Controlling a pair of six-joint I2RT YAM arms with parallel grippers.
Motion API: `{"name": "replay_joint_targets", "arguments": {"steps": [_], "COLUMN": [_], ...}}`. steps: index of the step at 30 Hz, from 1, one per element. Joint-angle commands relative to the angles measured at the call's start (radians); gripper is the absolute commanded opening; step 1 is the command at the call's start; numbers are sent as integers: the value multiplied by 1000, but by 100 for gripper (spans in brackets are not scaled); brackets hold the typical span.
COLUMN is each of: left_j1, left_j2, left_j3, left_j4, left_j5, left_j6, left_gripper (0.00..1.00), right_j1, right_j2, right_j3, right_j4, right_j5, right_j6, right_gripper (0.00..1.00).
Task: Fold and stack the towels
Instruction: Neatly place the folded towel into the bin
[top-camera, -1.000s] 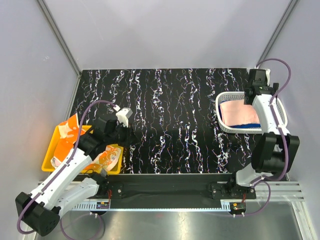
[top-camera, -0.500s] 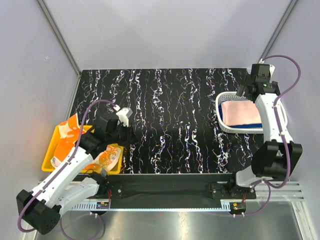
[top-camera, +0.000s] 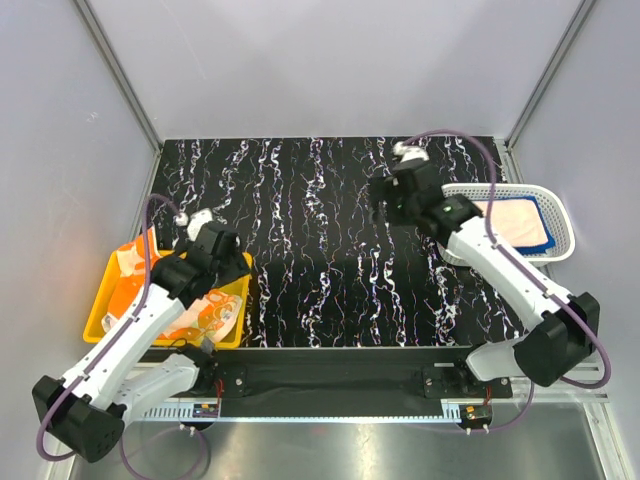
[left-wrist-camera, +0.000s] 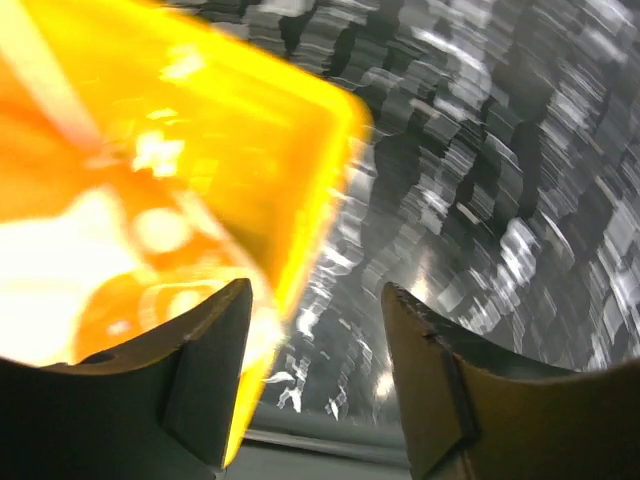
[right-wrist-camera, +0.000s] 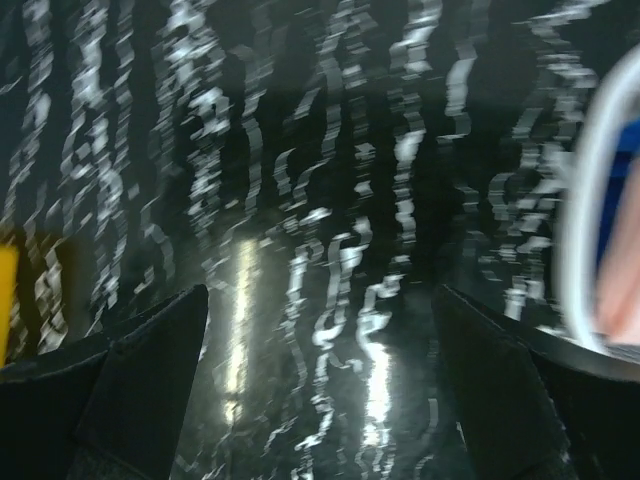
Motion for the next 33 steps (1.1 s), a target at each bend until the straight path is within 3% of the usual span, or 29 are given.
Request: {"name": "replay_joint_targets", "arguments": {"steps": [1, 7, 13, 18, 20, 23, 24, 27, 33], "left_j1": [81, 284, 438, 531, 550, 568, 577, 594, 594], "left_j2": [39, 142, 174, 297, 349, 388, 392, 399, 268], "left_j3": [44, 10, -64, -93, -105, -117, -119, -101, 31], "left_j4": [-203, -405, -332, -231, -199, -143, -121, -117, -133], "left_j5": [-260, -329, -280, -267, -241, -221, -220, -230, -248], "left_j6": [-271, -515, -540, -522, -499, -467, -456, -413, -243], "left_gripper": [64, 68, 75, 72, 63, 40, 24, 0, 0], "right_j1": [77, 100, 102, 103, 103, 103, 102, 103, 103], "right_j2": [7, 30, 36, 15, 10, -8, -14, -24, -27], "right_j3": [-26, -89, -121, -155, -158, -169, -172, -173, -173], "right_j4": [115, 204, 239, 270, 270, 276, 276, 273, 271], "right_j5": [-52, -190, -273, -302, -312, -315, -312, -313, -313], "right_j6": [43, 41, 26, 32, 31, 29, 31, 26, 23], "right_gripper": [100, 100, 100, 100, 100, 100, 100, 100, 100]}}
